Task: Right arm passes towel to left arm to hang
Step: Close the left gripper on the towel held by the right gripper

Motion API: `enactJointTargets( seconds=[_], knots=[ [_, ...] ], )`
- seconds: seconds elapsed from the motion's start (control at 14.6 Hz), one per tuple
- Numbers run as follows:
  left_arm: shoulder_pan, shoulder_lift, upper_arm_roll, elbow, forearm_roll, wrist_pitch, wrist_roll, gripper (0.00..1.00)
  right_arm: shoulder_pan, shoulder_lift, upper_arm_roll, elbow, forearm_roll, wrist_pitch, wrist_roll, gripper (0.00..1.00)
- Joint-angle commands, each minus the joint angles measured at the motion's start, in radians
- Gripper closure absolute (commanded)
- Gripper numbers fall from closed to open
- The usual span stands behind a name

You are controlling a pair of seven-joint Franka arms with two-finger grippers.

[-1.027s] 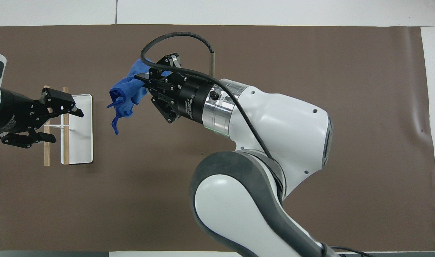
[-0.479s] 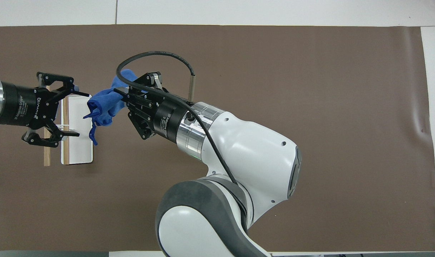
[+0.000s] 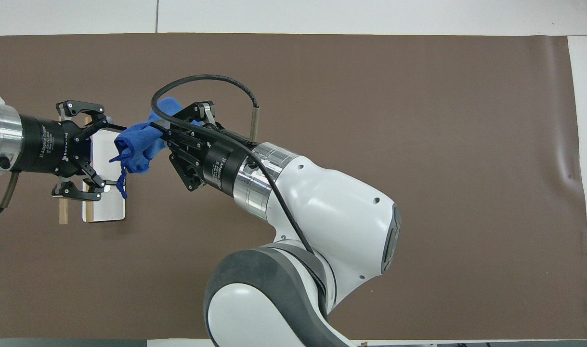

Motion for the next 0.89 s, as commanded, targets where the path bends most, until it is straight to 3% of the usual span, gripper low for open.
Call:
enactJointTargets(
  seconds=[0.0, 0.21, 0.48, 0.55, 0.62, 0.68, 0.82],
  knots=[
    [-0.022, -0.058, 0.002, -0.082, -0.020, 0.054, -0.065, 0.00, 0.000, 0.005, 0.003, 0.008, 0.018, 0.015, 0.005, 1.00],
    [-0.031, -0.067, -0.001, -0.127, -0.044, 0.167, -0.166, 0.00, 0.002, 0.004, 0.005, 0.007, 0.018, 0.016, 0.005, 1.00],
    [-0.059, -0.081, -0.006, -0.164, -0.046, 0.229, -0.211, 0.00, 0.008, 0.004, 0.003, 0.008, 0.018, 0.019, 0.004, 1.00],
    [-0.059, -0.087, -0.006, -0.173, -0.046, 0.243, -0.212, 0.12, 0.008, 0.004, 0.003, 0.008, 0.017, 0.021, 0.004, 1.00],
    [-0.059, -0.085, -0.006, -0.173, -0.046, 0.250, -0.212, 0.65, 0.011, 0.004, 0.003, 0.007, 0.018, 0.021, 0.004, 1.00],
    [-0.057, -0.085, -0.004, -0.173, -0.044, 0.252, -0.211, 1.00, 0.011, 0.004, 0.003, 0.007, 0.017, 0.021, 0.004, 1.00],
    [-0.053, -0.084, -0.004, -0.167, -0.044, 0.255, -0.203, 1.00, 0.009, 0.004, 0.003, 0.007, 0.017, 0.021, 0.004, 1.00]
  ],
)
